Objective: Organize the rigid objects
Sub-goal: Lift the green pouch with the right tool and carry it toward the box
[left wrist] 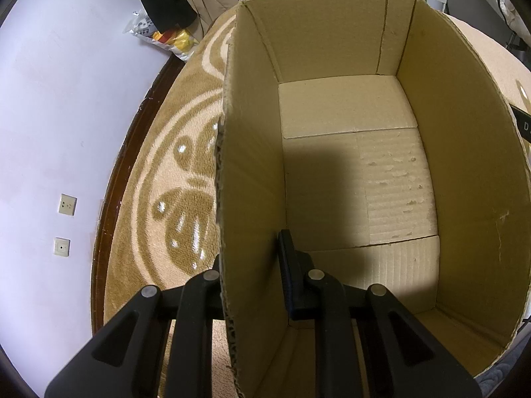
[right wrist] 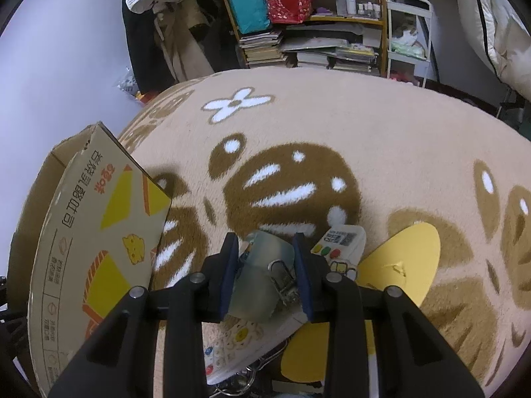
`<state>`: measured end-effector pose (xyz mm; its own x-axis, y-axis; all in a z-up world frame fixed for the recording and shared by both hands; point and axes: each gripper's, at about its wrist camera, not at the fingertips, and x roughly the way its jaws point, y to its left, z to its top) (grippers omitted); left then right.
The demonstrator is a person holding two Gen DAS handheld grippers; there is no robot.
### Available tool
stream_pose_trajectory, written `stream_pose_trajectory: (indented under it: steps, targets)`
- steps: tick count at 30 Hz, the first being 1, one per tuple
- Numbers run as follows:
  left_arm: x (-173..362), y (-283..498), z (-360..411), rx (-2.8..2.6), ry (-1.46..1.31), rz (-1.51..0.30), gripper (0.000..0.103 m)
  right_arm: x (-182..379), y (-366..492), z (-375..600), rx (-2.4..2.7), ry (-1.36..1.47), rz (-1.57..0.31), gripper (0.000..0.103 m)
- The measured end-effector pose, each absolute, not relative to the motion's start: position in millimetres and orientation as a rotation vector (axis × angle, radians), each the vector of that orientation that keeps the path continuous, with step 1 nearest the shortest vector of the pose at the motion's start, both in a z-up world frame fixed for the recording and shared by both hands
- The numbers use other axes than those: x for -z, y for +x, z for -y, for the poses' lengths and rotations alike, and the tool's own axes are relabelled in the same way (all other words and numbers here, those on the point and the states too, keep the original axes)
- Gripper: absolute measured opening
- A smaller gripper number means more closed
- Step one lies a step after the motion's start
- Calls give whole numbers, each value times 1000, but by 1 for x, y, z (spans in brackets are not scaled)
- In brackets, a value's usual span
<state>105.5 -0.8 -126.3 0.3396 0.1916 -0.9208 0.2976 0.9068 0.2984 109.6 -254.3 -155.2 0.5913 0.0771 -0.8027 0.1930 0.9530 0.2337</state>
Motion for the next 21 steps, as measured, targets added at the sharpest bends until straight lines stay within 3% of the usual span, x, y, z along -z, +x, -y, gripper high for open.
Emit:
stream_pose_trajectory:
  steps: [7, 14, 21]
  targets:
    - [126, 106, 1, 72, 457, -1235, 18, 161, 110, 248, 42, 312, -976, 40]
    - [125, 105, 0, 71, 461, -1234, 18, 153, 108, 224, 70, 189, -955, 29]
    - [126, 104, 2, 67, 473, -1231, 19, 107, 95, 210, 38, 180, -838, 28]
